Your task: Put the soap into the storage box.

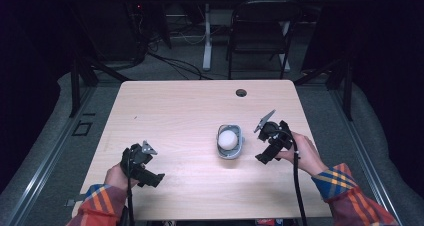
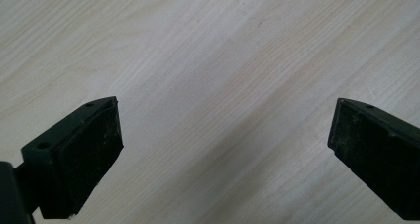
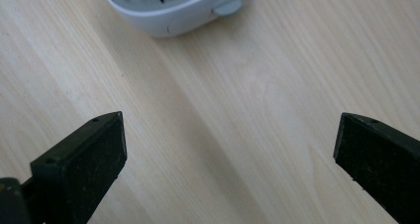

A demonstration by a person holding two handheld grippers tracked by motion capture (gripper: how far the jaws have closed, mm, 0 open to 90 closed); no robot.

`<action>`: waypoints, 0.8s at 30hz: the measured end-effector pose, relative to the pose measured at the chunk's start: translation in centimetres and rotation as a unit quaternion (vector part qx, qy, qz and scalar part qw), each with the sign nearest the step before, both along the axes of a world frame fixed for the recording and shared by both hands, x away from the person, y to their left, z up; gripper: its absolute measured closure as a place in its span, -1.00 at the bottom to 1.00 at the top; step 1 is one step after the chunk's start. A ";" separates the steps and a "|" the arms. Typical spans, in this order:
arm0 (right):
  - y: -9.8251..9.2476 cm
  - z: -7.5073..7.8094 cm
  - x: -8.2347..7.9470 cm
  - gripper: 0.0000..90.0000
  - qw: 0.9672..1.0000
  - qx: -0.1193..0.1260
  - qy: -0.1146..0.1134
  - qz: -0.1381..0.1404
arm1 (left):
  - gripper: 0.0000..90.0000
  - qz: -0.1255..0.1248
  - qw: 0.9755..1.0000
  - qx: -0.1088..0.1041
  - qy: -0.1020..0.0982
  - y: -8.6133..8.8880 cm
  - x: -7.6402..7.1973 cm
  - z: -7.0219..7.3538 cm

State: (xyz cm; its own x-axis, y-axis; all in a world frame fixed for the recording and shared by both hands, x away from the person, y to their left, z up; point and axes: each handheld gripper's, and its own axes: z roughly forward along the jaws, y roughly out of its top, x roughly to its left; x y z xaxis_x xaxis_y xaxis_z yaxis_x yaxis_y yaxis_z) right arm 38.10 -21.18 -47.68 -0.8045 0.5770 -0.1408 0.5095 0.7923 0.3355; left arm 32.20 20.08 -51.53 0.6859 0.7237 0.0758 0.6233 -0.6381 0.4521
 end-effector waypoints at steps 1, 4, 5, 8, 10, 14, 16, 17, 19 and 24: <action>-0.4 -0.5 -0.3 -1.00 1.000 0.003 0.004 -0.006 | -0.99 -0.001 1.000 0.002 -0.001 0.0 0.0 0.0; -0.8 -0.8 -0.4 -1.00 1.000 -0.007 0.009 -0.010 | -0.99 -0.001 1.000 0.002 -0.001 0.0 0.0 0.0; -1.0 -1.0 -0.5 -1.00 1.000 -0.005 0.014 -0.013 | -0.99 -0.001 1.000 0.002 -0.001 0.0 0.0 0.0; -1.6 -1.7 -0.8 -1.00 0.999 -0.013 0.023 -0.018 | -0.99 -0.001 1.000 0.001 -0.001 0.0 -0.1 0.0; -2.4 -2.4 -1.4 -1.00 0.999 -0.026 0.026 -0.026 | -0.99 -0.002 1.000 0.001 -0.001 -0.1 0.0 0.0; -3.4 -3.2 -2.1 -1.00 0.998 -0.050 0.020 -0.042 | -0.99 -0.004 1.000 0.000 -0.001 -0.1 -0.1 0.0; -4.0 -3.9 -2.6 -1.00 0.996 -0.079 0.018 -0.046 | -0.99 -0.004 1.000 0.000 0.000 -0.1 -0.1 0.0; -4.3 -4.1 -2.7 -1.00 0.995 -0.078 0.018 -0.053 | -0.99 -0.003 1.000 0.000 0.000 -0.1 -0.1 0.0; -4.6 -4.3 -2.8 -1.00 0.995 -0.078 0.023 -0.057 | -0.99 -0.004 1.000 0.000 0.000 -0.2 -0.1 0.0; -6.1 -5.3 -3.1 -1.00 0.993 -0.079 0.049 -0.069 | -0.99 -0.006 1.000 0.002 0.005 -0.3 0.1 -0.2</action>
State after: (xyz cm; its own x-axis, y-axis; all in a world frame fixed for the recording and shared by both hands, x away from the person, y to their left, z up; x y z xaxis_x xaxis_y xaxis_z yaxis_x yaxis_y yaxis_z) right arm 35.03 -27.24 -52.96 -0.7334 0.6598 -0.1637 0.6410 0.7514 0.1566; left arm 32.29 19.79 -51.71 0.6960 0.7144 0.0723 0.6195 -0.6482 0.4428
